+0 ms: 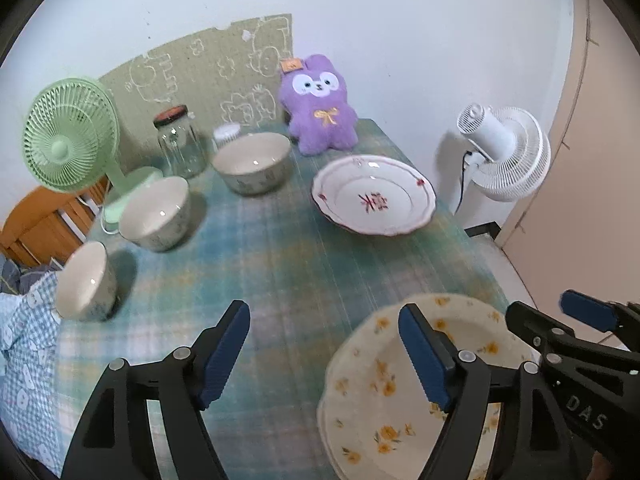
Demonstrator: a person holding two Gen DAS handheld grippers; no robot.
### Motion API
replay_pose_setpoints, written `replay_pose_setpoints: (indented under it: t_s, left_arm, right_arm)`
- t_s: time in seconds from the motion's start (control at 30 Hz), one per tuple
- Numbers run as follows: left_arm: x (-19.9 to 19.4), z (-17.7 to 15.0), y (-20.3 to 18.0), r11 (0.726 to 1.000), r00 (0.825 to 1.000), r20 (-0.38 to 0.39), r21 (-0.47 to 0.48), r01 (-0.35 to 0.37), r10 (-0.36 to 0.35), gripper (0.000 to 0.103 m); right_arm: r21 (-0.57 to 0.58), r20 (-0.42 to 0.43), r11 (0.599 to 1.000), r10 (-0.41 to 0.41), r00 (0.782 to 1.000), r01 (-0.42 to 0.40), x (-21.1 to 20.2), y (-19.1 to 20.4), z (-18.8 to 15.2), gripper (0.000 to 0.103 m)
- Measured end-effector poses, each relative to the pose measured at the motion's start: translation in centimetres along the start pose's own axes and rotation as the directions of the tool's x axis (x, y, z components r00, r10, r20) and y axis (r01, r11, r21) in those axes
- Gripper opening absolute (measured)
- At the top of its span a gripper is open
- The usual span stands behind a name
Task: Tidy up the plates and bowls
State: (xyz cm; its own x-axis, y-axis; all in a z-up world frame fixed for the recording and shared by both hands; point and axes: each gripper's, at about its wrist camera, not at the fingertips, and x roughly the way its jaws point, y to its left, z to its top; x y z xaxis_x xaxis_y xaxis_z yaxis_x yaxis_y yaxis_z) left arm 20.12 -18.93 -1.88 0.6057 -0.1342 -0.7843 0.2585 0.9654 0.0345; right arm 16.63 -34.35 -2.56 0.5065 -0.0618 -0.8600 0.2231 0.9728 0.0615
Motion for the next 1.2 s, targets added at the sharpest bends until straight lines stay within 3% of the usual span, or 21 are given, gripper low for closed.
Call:
replay_pose_setpoints:
  t_s: [0.13,0.27,0.6,0.8,1.2]
  left_arm:
    - [-1.1,2.0,0.7,1.000,0.999,0.049,-0.016,0.025,-0.024,0.080]
    - [-1.1,3.8,1.1,0.999,0.997,0.061,-0.033,0.041,-0.039,0.081]
    - [1.1,7.5,0.5,0.996,0.998,0.069,-0.092,0.005,0.002,0.081]
    - [3.9,9.7,-0.1,0.992,0.994,0.079,-0.106,-0.073,0.081,0.082]
    - [11.4,11.5,1.0,0.971,0.992,-0.020,-0.201,-0.128,0.126,0.079]
  right_arm:
    - [0.007,0.063,1.000,-0.014,0.998,0.014,-1.9,0.4,1.8,0.075]
    - [0.006,0.106,1.000,-0.005,0.994,0.004,-2.8,0.4,3.9,0.075]
    - [-0.073,0.147,0.997,0.013,0.989,-0.002,-1.6,0.4,9.4,0.075]
    - [-0.095,0.156,0.995,0.021,0.988,-0.006,0.9,0.0,12.3,0.075]
    - [-0.156,0.100,0.986,0.081,0.992,-0.064,9.1,0.4,16.1,0.075]
